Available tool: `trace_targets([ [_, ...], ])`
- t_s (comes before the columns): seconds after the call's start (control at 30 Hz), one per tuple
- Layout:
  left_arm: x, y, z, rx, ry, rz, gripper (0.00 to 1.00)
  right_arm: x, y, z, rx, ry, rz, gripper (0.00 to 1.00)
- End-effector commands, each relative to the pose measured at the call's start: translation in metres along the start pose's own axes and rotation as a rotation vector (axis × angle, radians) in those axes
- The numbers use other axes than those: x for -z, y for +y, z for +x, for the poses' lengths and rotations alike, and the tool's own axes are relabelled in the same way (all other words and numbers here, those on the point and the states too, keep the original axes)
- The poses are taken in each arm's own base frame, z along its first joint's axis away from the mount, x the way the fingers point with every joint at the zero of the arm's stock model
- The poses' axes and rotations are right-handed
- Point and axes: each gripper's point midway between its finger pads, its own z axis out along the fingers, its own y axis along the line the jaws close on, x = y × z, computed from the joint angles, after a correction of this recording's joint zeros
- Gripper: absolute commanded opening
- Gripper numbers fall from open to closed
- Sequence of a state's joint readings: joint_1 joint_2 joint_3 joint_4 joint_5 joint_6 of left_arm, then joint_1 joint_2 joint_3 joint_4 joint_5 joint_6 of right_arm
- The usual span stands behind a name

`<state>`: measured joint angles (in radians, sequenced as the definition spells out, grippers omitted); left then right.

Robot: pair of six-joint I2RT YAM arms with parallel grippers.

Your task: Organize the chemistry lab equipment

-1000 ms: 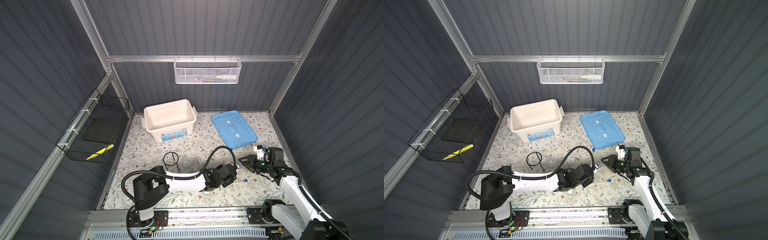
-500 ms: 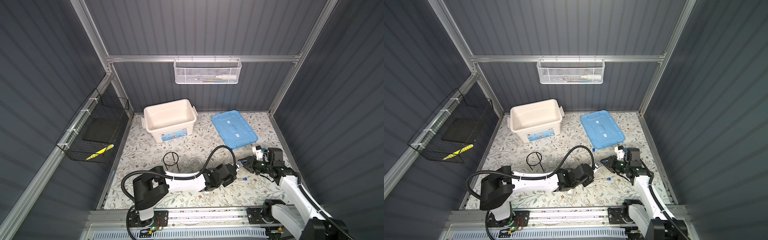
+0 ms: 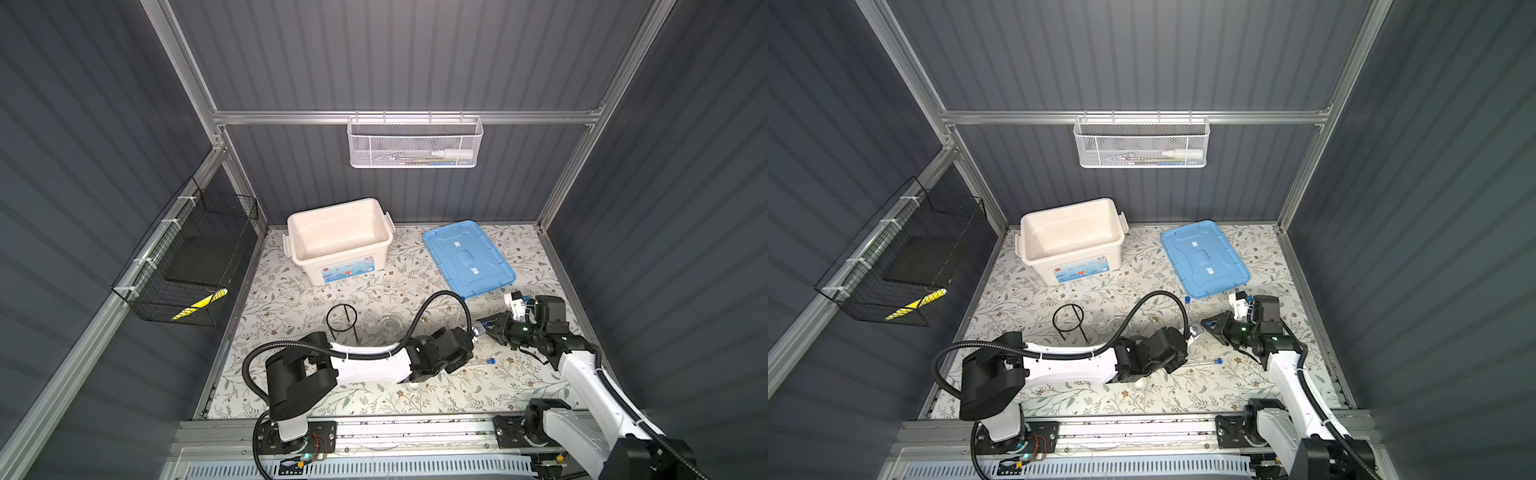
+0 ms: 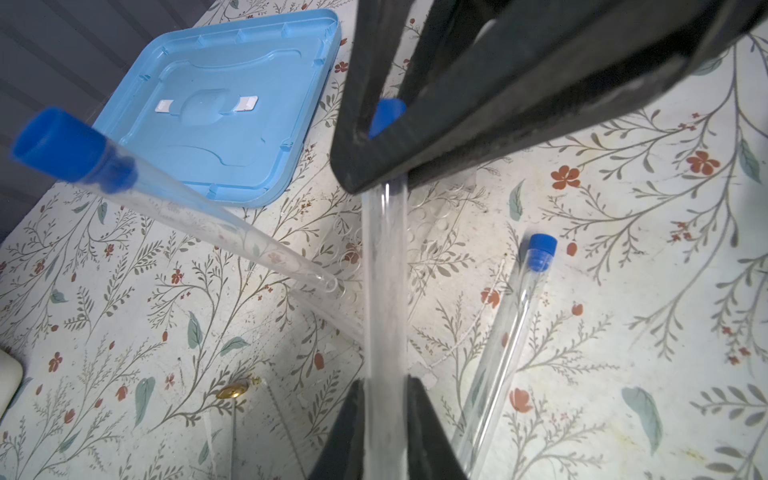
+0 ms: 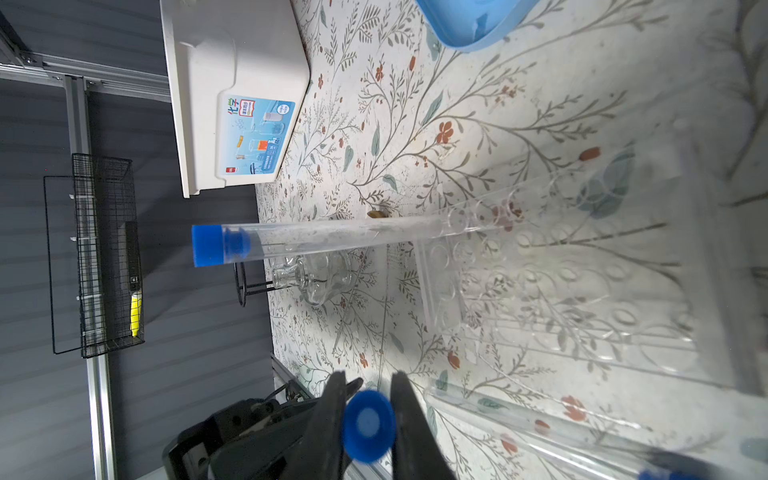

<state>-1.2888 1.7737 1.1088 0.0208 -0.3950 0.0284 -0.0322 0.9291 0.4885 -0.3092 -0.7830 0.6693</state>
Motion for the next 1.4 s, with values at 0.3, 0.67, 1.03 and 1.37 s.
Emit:
trace_targets([
  [0.3, 0.026, 0.029, -0.022, 0.064, -0.068, -0.116, 0.62, 0.036, 0.012, -0.017, 0.126, -0.124, 0.150, 0.18],
  [0.67, 0.053, 0.056, -0.016, 0.157, -0.130, -0.220, 0.98, 0.085, 0.044, -0.049, 0.342, -0.314, 0.327, 0.18],
  [1.03, 0.056, 0.062, -0.012, 0.200, -0.124, -0.245, 1.00, 0.081, 0.068, -0.058, 0.569, -0.356, 0.500, 0.18],
  [1.37, 0.056, 0.065, -0.005, 0.203, -0.095, -0.270, 1.00, 0.061, 0.077, -0.069, 0.688, -0.425, 0.566, 0.20],
])
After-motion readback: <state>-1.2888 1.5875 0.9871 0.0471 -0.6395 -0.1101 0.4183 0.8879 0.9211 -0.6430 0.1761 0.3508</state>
